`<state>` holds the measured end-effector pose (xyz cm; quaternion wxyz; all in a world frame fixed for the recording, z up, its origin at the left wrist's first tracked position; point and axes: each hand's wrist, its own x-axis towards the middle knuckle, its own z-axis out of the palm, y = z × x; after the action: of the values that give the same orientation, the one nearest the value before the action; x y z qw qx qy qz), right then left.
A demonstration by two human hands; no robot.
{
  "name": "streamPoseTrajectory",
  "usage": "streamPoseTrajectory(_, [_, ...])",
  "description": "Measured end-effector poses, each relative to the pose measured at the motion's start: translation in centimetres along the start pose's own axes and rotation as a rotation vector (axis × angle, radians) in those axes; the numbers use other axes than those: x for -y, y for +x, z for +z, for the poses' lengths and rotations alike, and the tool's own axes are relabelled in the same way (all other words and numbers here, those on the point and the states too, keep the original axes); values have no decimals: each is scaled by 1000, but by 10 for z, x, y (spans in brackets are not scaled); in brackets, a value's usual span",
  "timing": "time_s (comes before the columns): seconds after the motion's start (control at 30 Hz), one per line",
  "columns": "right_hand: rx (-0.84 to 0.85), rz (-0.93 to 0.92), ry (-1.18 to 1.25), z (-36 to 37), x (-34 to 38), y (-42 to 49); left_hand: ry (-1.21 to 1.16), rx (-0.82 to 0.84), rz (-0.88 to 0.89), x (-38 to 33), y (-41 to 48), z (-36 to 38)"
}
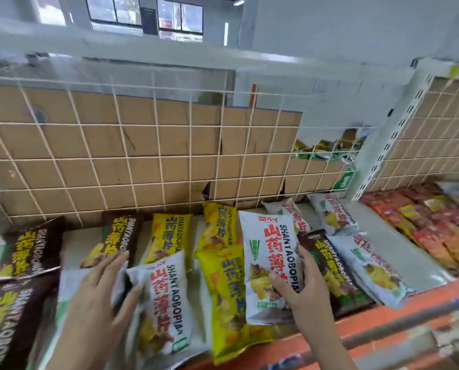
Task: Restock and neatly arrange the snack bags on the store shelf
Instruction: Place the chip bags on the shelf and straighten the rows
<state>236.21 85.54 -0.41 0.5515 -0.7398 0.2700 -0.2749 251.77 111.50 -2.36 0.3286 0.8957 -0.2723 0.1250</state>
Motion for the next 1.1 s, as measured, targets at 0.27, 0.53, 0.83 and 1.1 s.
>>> streamPoseTrajectory(0.27, [39, -16, -25, -71, -20, 61, -75, 59, 73, -66, 21, 64])
streamPoseTrajectory(0.53, [115, -29, -83, -109, -29, 102, 25, 106, 135, -127, 43, 105])
streamPoseTrajectory(0.83, [109, -17, -100, -101, -35, 111, 35, 320, 97, -150, 111, 150])
streamPoseTrajectory(1.1, [92, -3, -72, -93, -30, 113, 132, 556, -42, -155, 137, 180])
